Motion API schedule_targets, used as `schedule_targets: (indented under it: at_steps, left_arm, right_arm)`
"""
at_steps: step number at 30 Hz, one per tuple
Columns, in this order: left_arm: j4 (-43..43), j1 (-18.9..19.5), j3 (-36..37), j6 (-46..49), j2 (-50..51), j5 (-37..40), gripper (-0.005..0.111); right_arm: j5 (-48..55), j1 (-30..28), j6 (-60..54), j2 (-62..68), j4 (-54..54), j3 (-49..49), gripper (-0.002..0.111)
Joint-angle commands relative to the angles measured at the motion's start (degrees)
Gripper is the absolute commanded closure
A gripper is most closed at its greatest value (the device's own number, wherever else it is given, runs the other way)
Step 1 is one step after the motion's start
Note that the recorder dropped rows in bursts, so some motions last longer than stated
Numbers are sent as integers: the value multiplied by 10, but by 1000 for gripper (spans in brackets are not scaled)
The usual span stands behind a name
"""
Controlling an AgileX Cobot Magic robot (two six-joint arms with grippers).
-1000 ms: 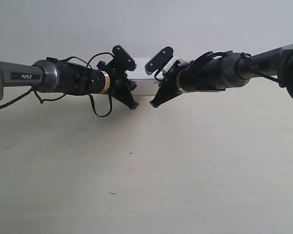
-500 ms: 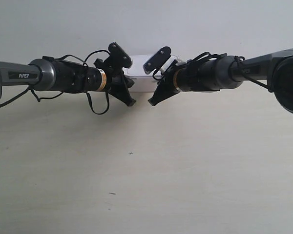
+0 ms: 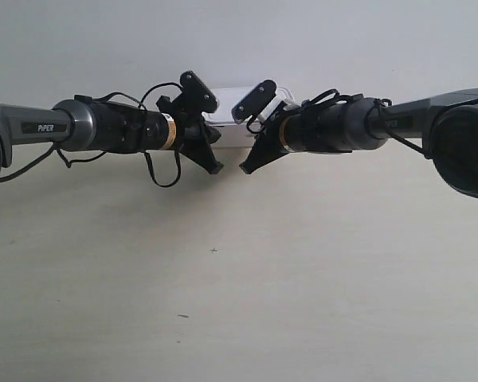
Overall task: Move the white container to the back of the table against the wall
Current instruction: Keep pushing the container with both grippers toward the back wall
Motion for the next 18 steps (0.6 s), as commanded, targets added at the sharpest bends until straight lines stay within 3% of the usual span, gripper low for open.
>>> schedule_targets:
  at_steps: [1,18]
  left_arm:
    - [-6,3,-20,2,10,-1,107]
    - [-6,5,-41,11,26,0,107]
  right_arm:
    - [-8,-2,-1,1,0,-10,108]
    - [-7,-2,0,14,8,-32,108]
